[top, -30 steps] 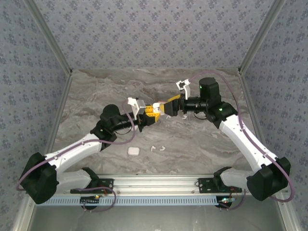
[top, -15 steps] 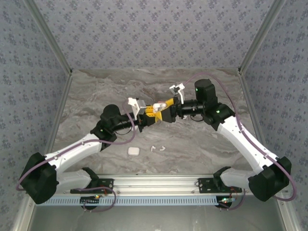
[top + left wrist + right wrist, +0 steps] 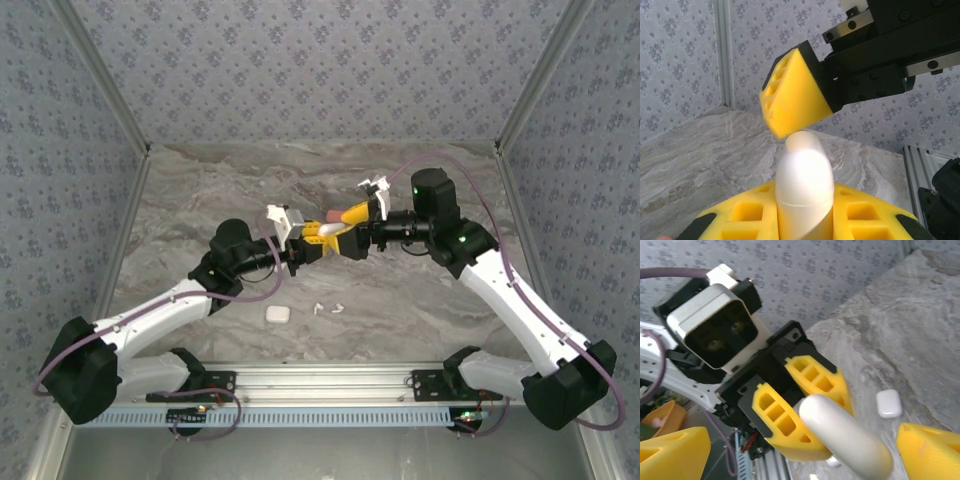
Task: Insert wireless bluetooth earbuds into charging case
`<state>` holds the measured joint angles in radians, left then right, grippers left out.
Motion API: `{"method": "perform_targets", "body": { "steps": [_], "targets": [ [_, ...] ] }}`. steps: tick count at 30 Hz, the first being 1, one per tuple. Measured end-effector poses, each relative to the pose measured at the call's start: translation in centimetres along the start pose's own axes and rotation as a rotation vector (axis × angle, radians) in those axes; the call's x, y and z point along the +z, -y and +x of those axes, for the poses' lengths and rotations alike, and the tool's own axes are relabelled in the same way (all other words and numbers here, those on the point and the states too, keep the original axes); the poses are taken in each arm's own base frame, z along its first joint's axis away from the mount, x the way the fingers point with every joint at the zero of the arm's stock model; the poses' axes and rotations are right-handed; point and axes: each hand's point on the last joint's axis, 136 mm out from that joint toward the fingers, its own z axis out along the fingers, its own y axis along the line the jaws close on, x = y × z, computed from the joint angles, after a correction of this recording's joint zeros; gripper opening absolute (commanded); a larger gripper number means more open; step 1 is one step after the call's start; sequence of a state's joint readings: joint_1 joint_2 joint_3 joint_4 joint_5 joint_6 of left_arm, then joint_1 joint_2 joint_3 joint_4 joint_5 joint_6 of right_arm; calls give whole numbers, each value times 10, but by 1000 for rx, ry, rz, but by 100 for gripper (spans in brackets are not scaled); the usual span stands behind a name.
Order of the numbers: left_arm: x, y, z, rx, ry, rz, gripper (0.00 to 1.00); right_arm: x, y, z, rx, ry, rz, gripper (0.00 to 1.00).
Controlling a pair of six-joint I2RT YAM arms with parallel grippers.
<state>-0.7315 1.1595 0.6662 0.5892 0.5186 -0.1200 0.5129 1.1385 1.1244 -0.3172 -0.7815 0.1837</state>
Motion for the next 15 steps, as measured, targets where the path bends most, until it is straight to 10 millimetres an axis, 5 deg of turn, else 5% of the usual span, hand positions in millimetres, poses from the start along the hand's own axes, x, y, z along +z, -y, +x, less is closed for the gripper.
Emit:
{"method": "perform_targets", "body": {
  "steps": [7,15],
  "targets": [
    [1,-24,25,-58,-83,-122,0,-34,37,-15,-25,114,287,100],
    [15,-102,114,-347,-312,-330,0,-75,83,-13,114,283,470,100]
  ]
}}
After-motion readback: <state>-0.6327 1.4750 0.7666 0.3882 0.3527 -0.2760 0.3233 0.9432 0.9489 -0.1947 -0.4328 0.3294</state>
